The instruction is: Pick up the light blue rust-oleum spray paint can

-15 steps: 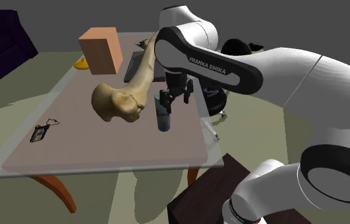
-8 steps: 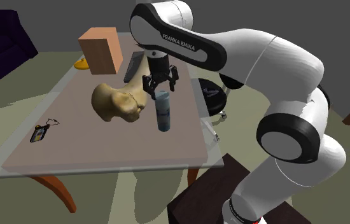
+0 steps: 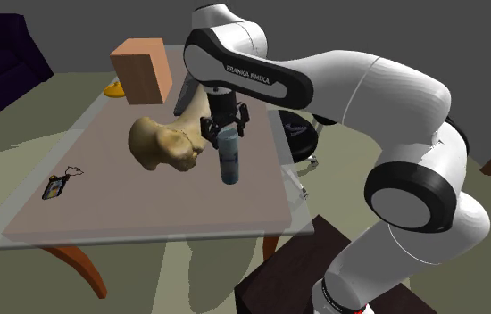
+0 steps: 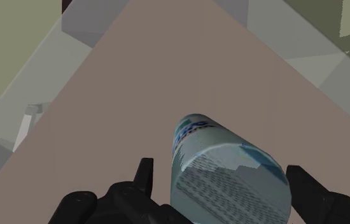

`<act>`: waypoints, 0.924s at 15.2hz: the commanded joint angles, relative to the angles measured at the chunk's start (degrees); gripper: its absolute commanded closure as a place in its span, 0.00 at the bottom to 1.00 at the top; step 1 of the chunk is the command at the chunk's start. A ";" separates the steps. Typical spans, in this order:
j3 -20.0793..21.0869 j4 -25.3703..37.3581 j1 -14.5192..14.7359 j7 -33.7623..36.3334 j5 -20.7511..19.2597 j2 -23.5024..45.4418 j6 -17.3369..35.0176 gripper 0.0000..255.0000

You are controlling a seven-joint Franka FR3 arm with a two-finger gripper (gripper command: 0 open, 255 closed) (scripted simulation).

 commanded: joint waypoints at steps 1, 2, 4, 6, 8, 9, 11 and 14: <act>0.01 -0.34 0.01 0.00 0.02 -0.10 0.27 1.00; 0.00 -0.32 0.01 0.00 0.02 -0.09 0.26 1.00; 0.01 -0.28 0.01 0.01 0.01 -0.07 0.24 1.00; 0.01 -0.28 0.01 0.01 0.01 -0.07 0.24 1.00; 0.01 -0.29 0.01 0.00 0.02 -0.08 0.24 1.00; 0.01 -0.29 0.01 0.00 0.02 -0.08 0.25 1.00; 0.01 0.76 0.01 0.06 -0.03 0.20 -0.53 1.00; 0.06 4.18 0.02 0.27 -0.16 1.12 -3.04 1.00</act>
